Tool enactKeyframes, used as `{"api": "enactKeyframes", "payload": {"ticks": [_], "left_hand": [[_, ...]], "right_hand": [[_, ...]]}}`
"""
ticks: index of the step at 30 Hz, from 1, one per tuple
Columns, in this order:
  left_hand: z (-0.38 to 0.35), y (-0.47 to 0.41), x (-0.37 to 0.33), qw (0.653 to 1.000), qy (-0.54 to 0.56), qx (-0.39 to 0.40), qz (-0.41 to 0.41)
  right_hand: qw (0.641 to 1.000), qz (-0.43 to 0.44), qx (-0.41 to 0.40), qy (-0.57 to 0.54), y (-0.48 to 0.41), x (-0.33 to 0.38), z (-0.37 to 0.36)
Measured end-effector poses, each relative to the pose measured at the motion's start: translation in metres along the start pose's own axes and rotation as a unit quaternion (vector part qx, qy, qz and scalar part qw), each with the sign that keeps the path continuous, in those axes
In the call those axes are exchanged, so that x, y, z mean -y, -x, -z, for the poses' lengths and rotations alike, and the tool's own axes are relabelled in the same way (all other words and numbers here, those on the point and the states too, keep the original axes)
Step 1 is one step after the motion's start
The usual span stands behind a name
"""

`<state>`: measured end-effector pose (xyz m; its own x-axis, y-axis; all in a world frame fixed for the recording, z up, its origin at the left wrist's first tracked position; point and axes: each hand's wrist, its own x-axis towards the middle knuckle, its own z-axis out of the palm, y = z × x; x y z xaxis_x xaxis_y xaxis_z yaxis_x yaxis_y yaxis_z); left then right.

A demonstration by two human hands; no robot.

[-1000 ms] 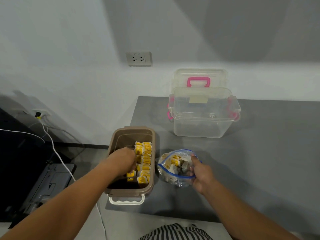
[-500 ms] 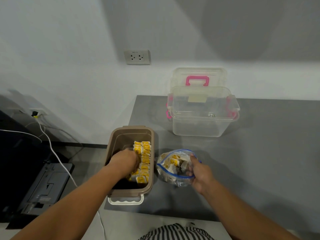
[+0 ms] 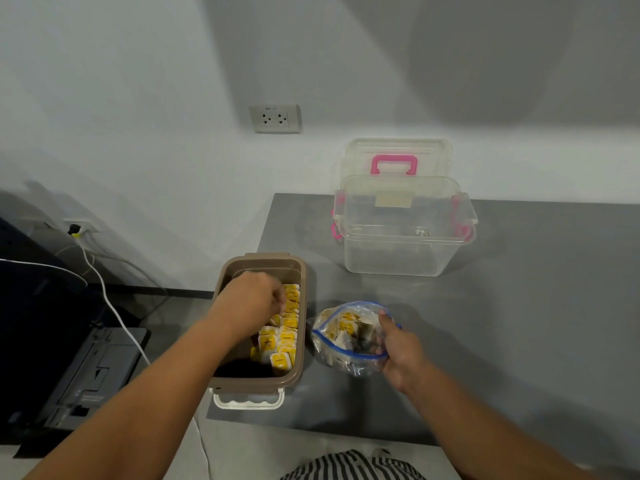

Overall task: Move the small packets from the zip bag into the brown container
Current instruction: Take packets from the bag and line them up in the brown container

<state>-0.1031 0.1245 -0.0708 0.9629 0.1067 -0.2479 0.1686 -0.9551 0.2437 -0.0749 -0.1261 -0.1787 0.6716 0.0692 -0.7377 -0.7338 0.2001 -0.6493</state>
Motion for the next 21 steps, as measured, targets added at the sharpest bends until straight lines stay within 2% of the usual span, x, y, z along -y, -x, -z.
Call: {"api": "enactKeyframes", "payload": {"ticks": [3, 7, 12, 15, 21], "left_hand": [[0.014, 0.012, -0.034, 0.994, 0.083, -0.061, -0.041], [-0.004, 0.019, -0.081, 0.983, 0.15, -0.056, -0.093], [-0.062, 0.003, -0.113, 0.99, 0.119, -0.002, -0.078], [-0.091, -0.004, -0.114, 0.989, 0.139, 0.016, -0.04], [-0.106, -0.012, -0.124, 0.99, 0.136, 0.034, -0.021]], "right_hand": [[1.0, 0.006, -0.005, 0.008, 0.0, -0.001, 0.002], [0.999, 0.027, -0.008, 0.015, -0.002, -0.004, 0.005], [1.0, 0.025, 0.01, 0.012, -0.001, -0.008, 0.012], [1.0, 0.022, 0.005, 0.01, 0.0, -0.007, 0.015], [0.999, -0.001, 0.041, -0.015, -0.003, -0.008, 0.022]]}}
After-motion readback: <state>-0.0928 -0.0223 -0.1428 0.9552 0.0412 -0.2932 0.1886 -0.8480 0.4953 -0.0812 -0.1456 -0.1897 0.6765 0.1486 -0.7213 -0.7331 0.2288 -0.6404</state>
